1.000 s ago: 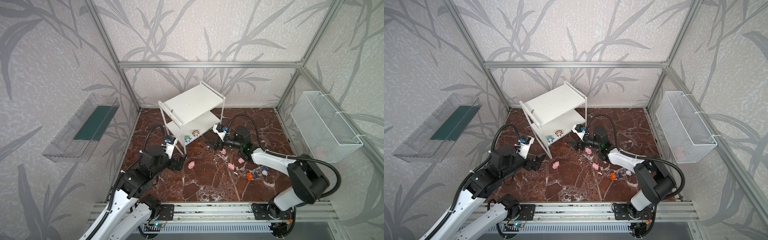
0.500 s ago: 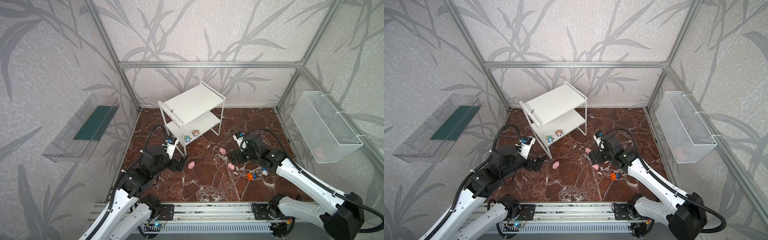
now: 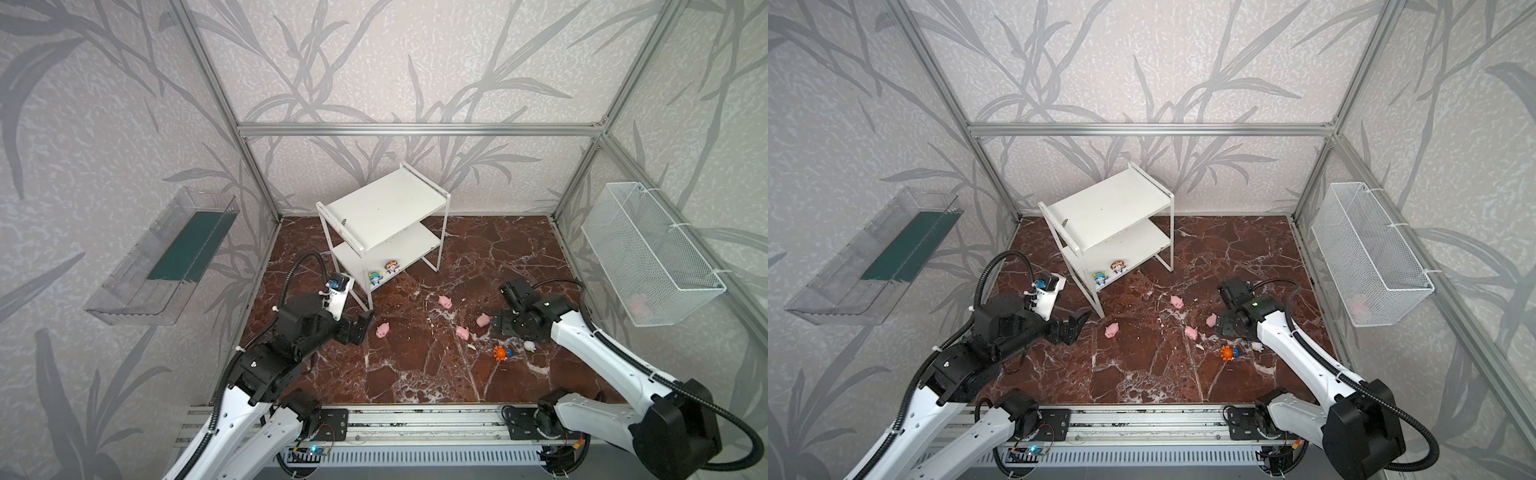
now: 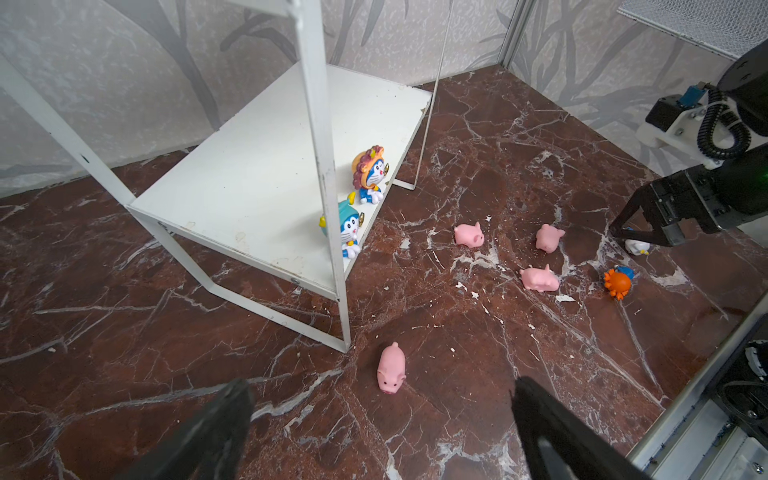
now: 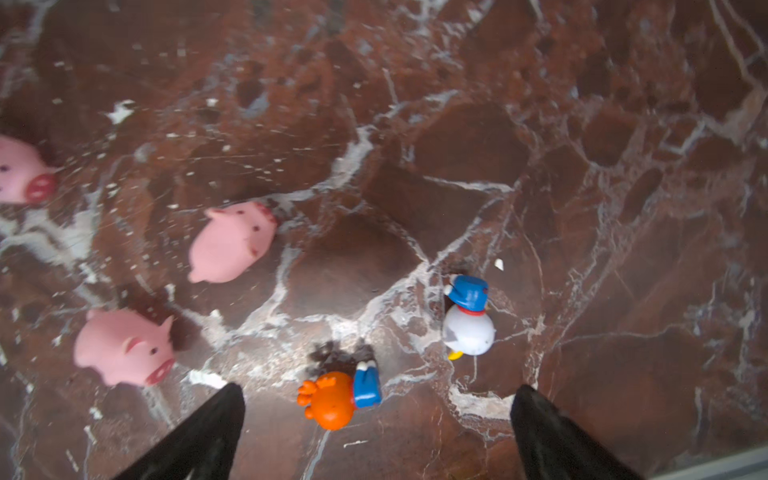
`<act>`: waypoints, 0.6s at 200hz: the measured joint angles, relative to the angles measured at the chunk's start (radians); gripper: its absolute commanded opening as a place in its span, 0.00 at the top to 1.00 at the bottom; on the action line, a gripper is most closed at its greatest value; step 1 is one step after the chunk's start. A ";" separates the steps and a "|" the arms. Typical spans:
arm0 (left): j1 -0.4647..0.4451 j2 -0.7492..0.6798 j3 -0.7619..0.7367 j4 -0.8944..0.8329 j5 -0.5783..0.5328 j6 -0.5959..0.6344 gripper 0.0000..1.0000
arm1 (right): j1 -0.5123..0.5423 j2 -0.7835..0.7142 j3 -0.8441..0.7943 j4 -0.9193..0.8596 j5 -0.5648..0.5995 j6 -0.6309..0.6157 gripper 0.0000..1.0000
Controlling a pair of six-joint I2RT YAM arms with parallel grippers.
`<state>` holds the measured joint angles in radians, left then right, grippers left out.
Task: Place and organize the plastic toys onto the shelf
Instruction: 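Move the right gripper over the orange crab-hat figurine near the pink pigs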
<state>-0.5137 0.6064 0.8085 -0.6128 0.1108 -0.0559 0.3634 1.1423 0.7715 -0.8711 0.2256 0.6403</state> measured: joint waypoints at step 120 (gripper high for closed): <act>0.008 -0.003 -0.001 0.001 -0.001 0.000 0.01 | -0.042 0.055 -0.208 0.191 -0.441 0.008 0.13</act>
<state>-0.5053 0.6037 0.8074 -0.6121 0.1101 -0.0559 0.3210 1.1976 0.5632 -0.6804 -0.2157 0.6487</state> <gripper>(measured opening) 0.994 0.881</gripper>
